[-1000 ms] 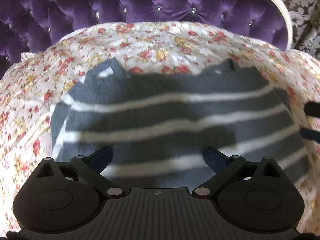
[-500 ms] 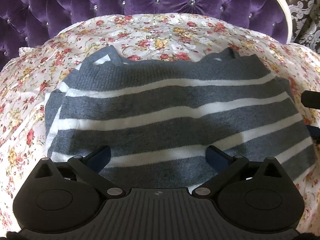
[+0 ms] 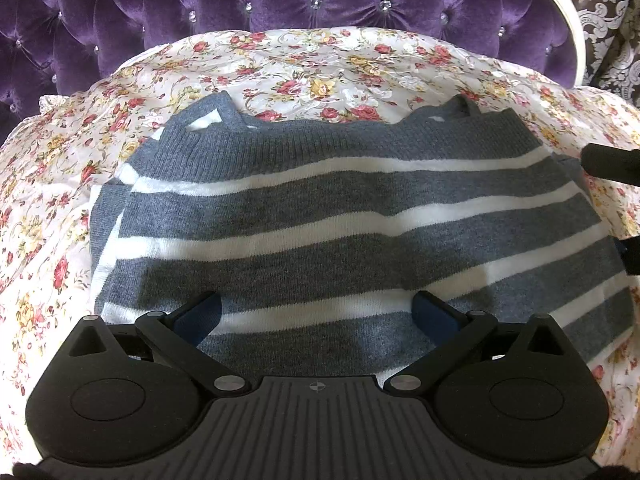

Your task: Fold small clothes

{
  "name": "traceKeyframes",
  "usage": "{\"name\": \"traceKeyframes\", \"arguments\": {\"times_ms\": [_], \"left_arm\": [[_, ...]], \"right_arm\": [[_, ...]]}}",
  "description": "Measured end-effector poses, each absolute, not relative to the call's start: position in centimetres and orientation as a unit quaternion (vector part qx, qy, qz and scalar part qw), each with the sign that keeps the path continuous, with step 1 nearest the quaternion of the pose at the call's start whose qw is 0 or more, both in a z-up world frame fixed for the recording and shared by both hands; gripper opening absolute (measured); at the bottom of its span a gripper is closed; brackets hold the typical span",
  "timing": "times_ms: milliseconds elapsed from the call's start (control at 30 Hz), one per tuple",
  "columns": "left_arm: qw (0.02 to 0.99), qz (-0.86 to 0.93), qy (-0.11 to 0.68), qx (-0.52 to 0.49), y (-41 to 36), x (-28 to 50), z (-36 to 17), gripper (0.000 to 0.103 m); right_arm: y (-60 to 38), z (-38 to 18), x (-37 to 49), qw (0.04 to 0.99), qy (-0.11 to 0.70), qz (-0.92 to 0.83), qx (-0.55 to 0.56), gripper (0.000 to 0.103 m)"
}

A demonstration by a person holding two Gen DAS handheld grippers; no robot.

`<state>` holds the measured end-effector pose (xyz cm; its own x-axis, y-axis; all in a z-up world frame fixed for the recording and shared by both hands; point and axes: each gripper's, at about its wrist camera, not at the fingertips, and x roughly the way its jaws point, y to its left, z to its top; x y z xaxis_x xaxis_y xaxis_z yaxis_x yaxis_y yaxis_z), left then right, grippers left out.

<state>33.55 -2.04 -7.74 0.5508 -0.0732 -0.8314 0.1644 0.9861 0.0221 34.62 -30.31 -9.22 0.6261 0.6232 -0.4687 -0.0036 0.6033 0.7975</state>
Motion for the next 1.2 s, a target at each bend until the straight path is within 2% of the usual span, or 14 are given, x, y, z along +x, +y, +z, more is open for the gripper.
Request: {"name": "traceKeyframes", "arguments": {"times_ms": [200,633,767,833,900,933,1000,1100,1200], "left_arm": [[0.879,-0.068,0.469,0.049,-2.1,33.6,-7.7,0.103],[0.903,-0.065,0.424,0.005,-1.4,32.2,-7.5,0.102],[0.898,-0.073,0.434,0.017,-1.4,32.4,-6.5,0.101],[0.9,-0.069,0.429,0.022,-1.0,31.9,-5.5,0.101],[0.906,-0.057,0.419,0.018,-0.2,31.2,-4.7,0.101],[0.906,-0.05,0.42,0.015,0.5,30.9,-4.3,0.101],[0.905,-0.041,0.424,0.011,1.8,30.4,-4.0,0.101],[0.904,-0.031,0.427,0.007,4.1,29.7,-4.0,0.101],[0.903,-0.014,0.429,-0.007,6.5,29.2,-4.2,0.101]], "right_arm": [[-29.2,-9.1,34.9,0.83,0.368,0.203,0.367,0.103],[-29.2,-9.2,34.7,0.832,0.362,0.21,0.364,0.103],[-29.3,-9.2,34.8,0.831,0.367,0.215,0.358,0.101],[-29.4,-9.1,34.7,0.835,0.372,0.201,0.351,0.092],[-29.4,-9.0,34.6,0.845,0.38,0.184,0.329,0.064],[-29.4,-9.0,34.5,0.851,0.384,0.172,0.315,0.057],[-29.5,-9.1,34.3,0.861,0.388,0.153,0.291,0.031],[-29.7,-9.1,34.0,0.865,0.379,0.15,0.292,0.023],[-28.7,-8.2,33.4,0.884,0.365,0.135,0.26,0.021]]}}
